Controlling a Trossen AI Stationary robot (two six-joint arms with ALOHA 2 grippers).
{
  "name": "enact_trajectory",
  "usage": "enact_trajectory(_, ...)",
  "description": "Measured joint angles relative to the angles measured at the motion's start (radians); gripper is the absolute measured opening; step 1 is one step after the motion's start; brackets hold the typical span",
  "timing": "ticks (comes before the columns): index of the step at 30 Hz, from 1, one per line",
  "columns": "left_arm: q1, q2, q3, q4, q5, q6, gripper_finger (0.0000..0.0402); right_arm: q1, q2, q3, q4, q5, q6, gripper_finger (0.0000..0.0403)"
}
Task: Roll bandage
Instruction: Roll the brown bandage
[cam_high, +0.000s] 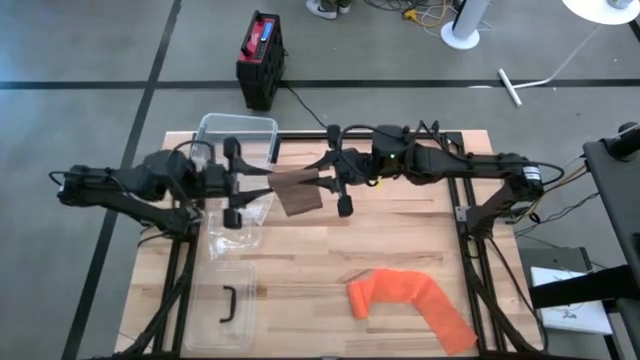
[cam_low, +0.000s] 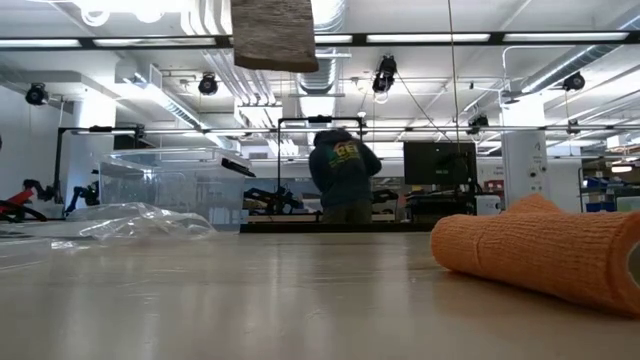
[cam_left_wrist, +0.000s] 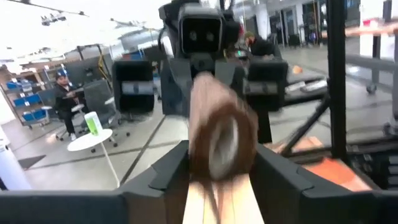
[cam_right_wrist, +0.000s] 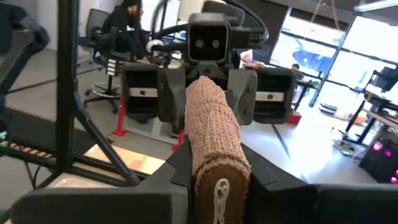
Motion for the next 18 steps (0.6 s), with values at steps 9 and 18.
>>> enact_trajectory(9,0.0,-0.174,-0.048,-0.119,0.0,0.009,0.0191,0.0,-0.01,0.012,-0.041,-0.039,-0.085,0.0051)
enact_trajectory(18,0.0,-0.233,-0.214,-0.015,0.0,-0.008,0.0198,0.015,-0.011,-0.005,-0.052,-0.063,-0.168,0.005)
